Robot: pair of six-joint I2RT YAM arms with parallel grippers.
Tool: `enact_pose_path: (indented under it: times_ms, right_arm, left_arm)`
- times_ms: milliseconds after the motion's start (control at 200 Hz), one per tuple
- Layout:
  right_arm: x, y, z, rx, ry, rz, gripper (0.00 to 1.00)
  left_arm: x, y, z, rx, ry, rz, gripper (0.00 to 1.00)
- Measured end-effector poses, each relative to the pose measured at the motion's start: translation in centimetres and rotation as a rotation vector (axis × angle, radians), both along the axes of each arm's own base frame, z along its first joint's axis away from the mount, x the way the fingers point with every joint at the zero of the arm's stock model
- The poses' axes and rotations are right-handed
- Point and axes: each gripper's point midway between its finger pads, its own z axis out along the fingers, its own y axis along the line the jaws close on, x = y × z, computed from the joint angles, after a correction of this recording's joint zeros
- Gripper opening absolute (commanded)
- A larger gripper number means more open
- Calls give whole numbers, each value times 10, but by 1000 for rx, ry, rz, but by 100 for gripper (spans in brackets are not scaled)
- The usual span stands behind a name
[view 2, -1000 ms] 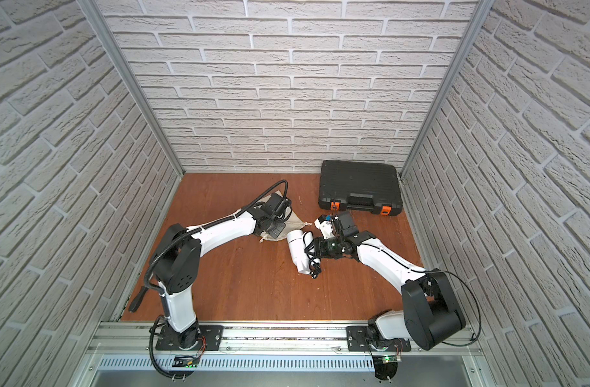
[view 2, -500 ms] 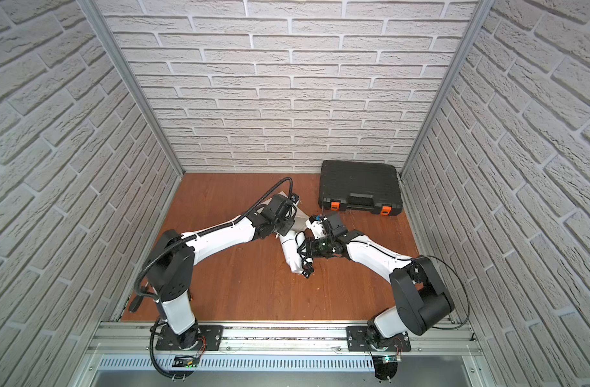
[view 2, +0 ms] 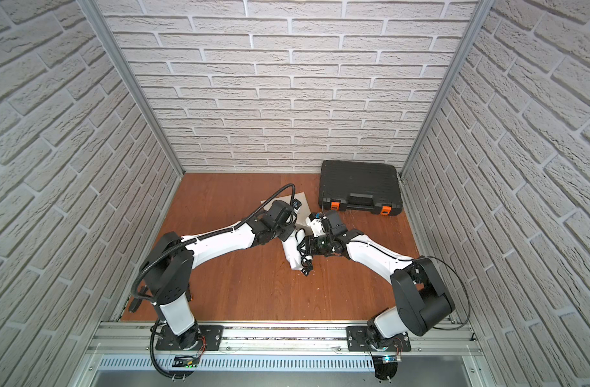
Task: Pack away hair dryers
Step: Place the hair dryer in the drawstring bag.
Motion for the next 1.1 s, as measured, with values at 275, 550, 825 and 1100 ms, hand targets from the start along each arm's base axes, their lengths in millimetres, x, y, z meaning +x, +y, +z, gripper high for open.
enact_pose_path:
  times_ms: [275, 550, 825, 1100]
  right_arm:
    - [3, -15, 6, 31, 1, -59, 3]
    - [7, -20, 7, 52, 16, -94, 3]
    - [13, -12, 5, 75, 24, -113, 3]
    - [10, -1, -5, 28, 36, -93, 3]
  left_arm:
    - [2, 1, 1, -2, -3, 5, 0]
    - [-3, -4, 10, -26, -16, -13, 0]
    - [-4, -14, 18, -78, -23, -27, 0]
    - [2, -31, 37, -181, -37, -22, 0]
